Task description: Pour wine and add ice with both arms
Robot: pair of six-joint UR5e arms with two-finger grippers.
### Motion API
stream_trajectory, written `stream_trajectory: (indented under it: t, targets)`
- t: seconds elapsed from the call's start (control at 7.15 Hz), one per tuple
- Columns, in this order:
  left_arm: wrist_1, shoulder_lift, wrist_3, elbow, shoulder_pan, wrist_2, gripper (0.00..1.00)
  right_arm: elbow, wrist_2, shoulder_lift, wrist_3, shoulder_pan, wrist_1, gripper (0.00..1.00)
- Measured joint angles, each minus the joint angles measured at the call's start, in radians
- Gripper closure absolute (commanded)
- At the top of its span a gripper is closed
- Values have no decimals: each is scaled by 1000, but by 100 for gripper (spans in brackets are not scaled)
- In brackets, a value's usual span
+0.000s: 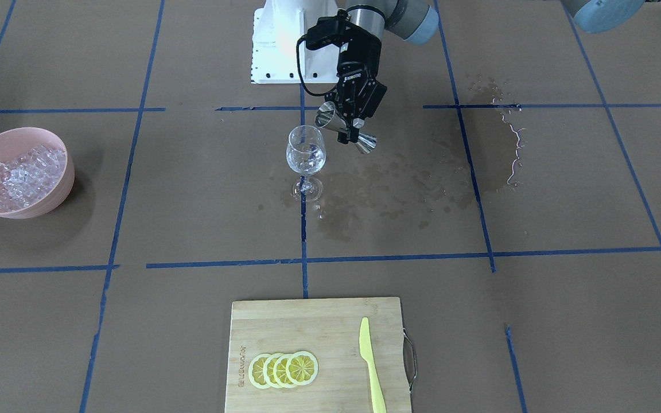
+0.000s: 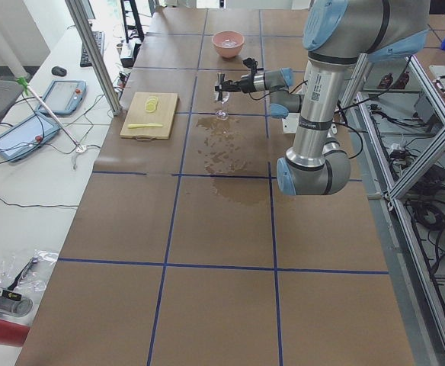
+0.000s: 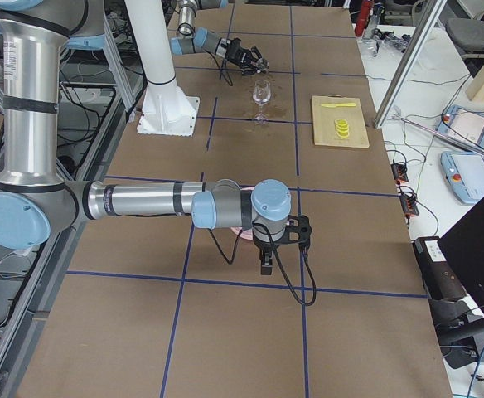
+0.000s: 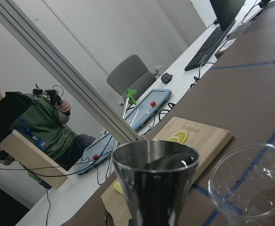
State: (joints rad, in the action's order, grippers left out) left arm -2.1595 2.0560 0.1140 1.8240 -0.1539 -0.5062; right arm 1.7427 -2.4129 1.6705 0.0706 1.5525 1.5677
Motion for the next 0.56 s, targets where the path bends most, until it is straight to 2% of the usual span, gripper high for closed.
stream_trajectory:
  t: [0.56]
  targets:
    - [148,31,-129,0,-21,0,100,0,-10,0,1,0,0,0]
